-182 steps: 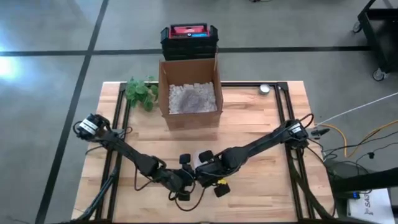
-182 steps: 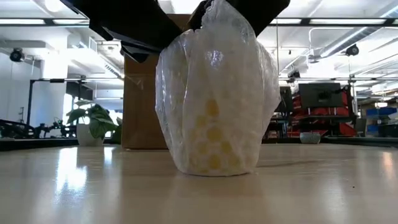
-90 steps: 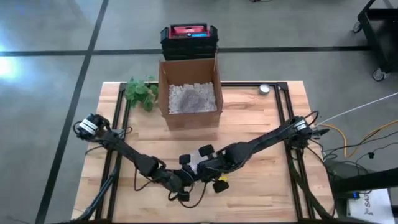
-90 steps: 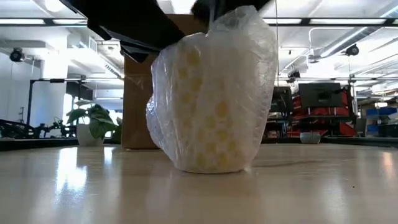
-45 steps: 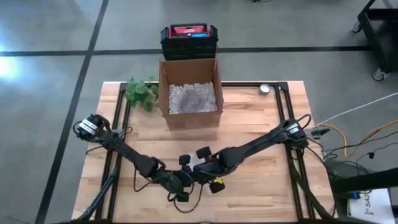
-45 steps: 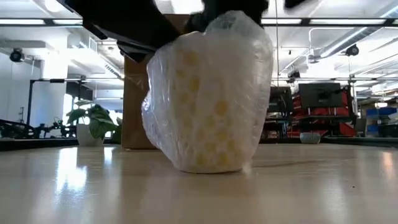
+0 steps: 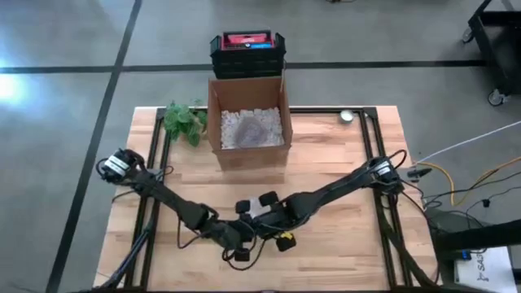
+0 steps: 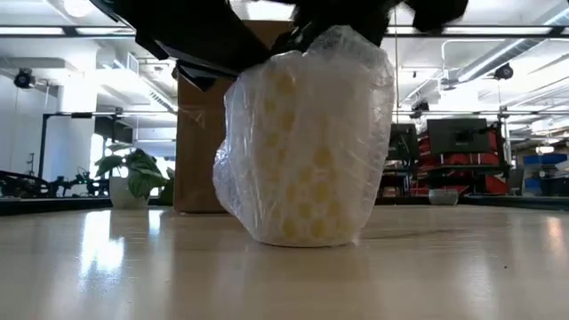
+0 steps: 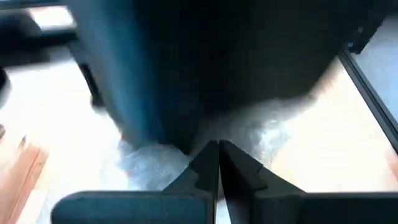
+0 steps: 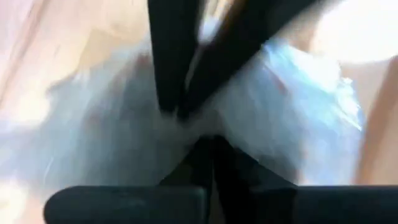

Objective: Wrap mug
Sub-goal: Wrap the yellow mug using the bubble wrap, then put the wrapped yellow mug into the cardboard box

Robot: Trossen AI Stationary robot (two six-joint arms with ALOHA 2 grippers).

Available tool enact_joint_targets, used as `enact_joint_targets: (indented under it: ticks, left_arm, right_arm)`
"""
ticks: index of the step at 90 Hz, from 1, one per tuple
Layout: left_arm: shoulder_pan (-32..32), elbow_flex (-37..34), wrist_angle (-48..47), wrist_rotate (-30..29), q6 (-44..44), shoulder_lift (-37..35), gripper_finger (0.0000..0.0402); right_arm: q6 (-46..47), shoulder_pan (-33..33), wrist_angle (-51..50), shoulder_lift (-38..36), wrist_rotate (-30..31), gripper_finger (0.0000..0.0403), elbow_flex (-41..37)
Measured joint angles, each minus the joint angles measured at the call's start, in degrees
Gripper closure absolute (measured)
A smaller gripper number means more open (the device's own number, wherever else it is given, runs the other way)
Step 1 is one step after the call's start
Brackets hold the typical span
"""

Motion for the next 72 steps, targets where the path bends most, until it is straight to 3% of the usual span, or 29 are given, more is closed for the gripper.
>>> enact_joint_targets:
  ticks: [16,42,56,72]
  left_arm:
    - [0.0,0.0,0.0,0.1,0.0,0.0,0.0402]
    - [0.0,0.0,0.1,0.2,0.0,0.0,0.0402]
    - [0.0,0.0,0.1,0.2,0.0,0.0,0.0402]
    - [0.0,0.0,0.1,0.2,0.0,0.0,0.0402]
  right_arm:
    - [2.3,0.0,-5.5,-6.1,-0.2,0.0403,0.7]
    - [6.7,0.6,-4.8,-8.0,0.3,0.0393,0.7]
    - [2.6,3.8,-4.3,-7.9,0.3,0.0331,0.7]
    - [-3.4,6.7,2.4,-7.9,0.4,0.0230,-0.7]
